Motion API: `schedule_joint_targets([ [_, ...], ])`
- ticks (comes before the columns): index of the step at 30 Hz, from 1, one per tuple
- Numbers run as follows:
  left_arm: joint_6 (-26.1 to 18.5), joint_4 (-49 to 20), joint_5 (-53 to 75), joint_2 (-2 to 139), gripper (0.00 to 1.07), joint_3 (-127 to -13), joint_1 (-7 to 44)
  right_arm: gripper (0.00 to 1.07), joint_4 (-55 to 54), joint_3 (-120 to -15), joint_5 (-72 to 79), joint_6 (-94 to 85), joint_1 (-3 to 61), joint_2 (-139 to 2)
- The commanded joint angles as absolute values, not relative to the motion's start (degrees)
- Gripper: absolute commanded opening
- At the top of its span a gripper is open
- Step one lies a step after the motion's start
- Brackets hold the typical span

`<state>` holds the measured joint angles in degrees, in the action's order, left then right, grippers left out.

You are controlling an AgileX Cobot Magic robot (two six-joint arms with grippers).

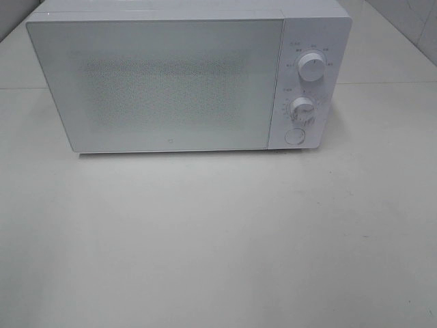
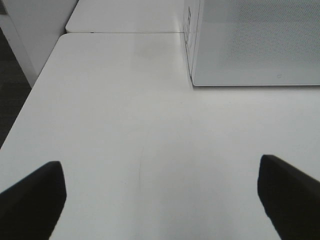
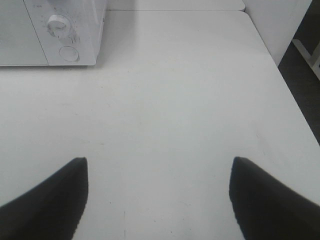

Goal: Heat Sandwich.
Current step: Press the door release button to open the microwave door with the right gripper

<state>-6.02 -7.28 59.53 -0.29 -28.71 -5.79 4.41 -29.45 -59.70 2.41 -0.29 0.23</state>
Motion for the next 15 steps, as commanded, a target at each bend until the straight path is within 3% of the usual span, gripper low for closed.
schedule_joint_targets([
  [1,-5.61,-7.73,59.24,-1.55,0.98,-28.53,-5.96,0.76,3.61,-31.4,-57.41,1.83,-0.63,-1.66],
  [15,-5.61,-7.73,59.24,-1.55,0.98,-28.53,-5.96,0.76,3.67,-32.09,-39.02,2.52,-0.63,-15.01],
])
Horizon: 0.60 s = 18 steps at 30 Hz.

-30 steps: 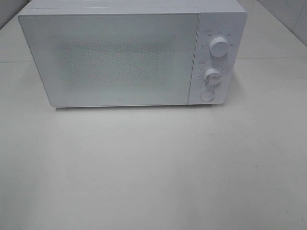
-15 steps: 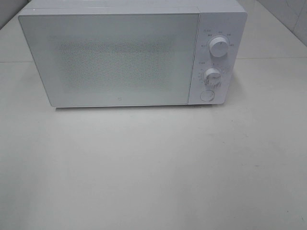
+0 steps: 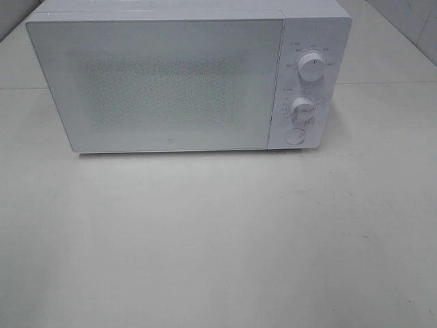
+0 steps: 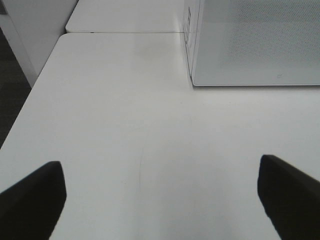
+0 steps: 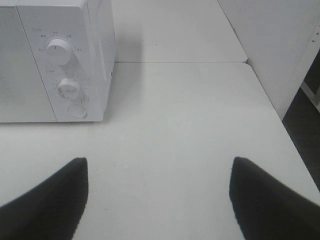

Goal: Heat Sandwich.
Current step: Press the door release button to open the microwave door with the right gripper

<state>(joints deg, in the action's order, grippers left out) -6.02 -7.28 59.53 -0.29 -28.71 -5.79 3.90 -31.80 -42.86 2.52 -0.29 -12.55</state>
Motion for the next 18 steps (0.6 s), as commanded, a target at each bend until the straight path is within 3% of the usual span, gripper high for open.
schedule_joint_targets([
  [1,-5.61,-7.73,59.24,-1.55,0.98,-28.53,-5.96,0.76,3.67,-32.09,-39.02,2.52,-0.63,-15.01],
  [18,-5.61,-7.73,59.24,-1.55,0.98,-28.53,-5.96,0.76,3.67,-32.09,-19.71,2.92,-0.63,-35.12],
])
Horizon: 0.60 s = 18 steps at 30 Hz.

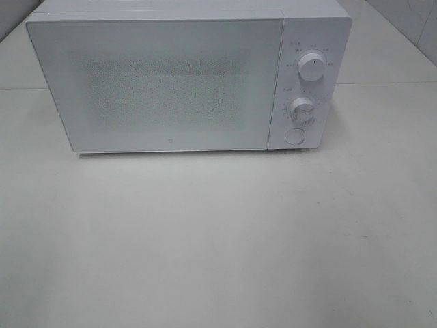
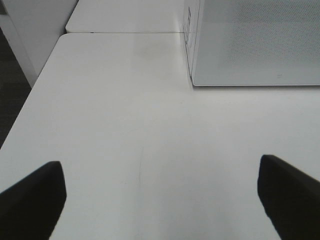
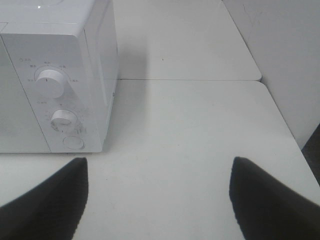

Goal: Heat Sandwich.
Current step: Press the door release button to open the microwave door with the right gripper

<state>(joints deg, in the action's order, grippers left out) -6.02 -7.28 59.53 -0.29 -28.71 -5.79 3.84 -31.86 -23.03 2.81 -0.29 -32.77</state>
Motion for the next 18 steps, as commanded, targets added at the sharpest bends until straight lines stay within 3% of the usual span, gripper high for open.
schedule_joint_targets([
  [1,-5.61,-7.73,59.24,-1.55,0.98,-28.53,-5.96,0.76,3.67,-32.09,-19.71,2.92,-0.63,-35.12],
  [18,-5.61,-7.73,59.24,-1.55,0.98,-28.53,-5.96,0.76,3.72,-32.09,2.69,5.9,-0.63,-53.51],
])
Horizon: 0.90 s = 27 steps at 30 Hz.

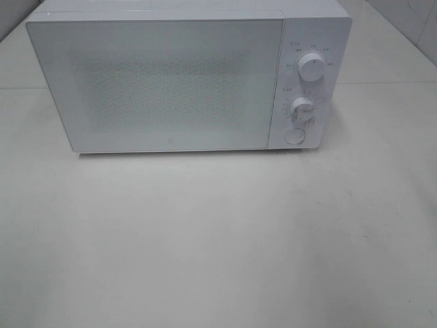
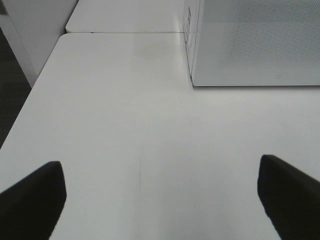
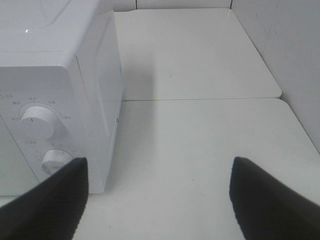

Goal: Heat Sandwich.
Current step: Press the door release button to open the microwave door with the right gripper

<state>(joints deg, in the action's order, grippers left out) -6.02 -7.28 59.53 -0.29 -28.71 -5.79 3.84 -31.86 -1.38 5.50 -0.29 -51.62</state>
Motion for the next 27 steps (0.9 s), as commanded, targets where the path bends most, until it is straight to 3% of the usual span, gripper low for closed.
schedule_joint_targets([
  [1,-5.61,-7.73,59.24,-1.55,0.98,-28.53,-5.96,0.76,3.9,-32.03,4.07,5.9,-0.63,-54.37],
  [21,-5.61,-7.73,59.24,-1.55,0.98,-28.53,-5.96,0.76,0.34,-19.54,42.34,0.29,-0.52,-68.75],
  [27,-5.61,-7.73,59.24,-1.55,0.98,-28.53,-5.96,0.76,-9.4,-16.56,49.73,-8.02,7.56,-74.89],
])
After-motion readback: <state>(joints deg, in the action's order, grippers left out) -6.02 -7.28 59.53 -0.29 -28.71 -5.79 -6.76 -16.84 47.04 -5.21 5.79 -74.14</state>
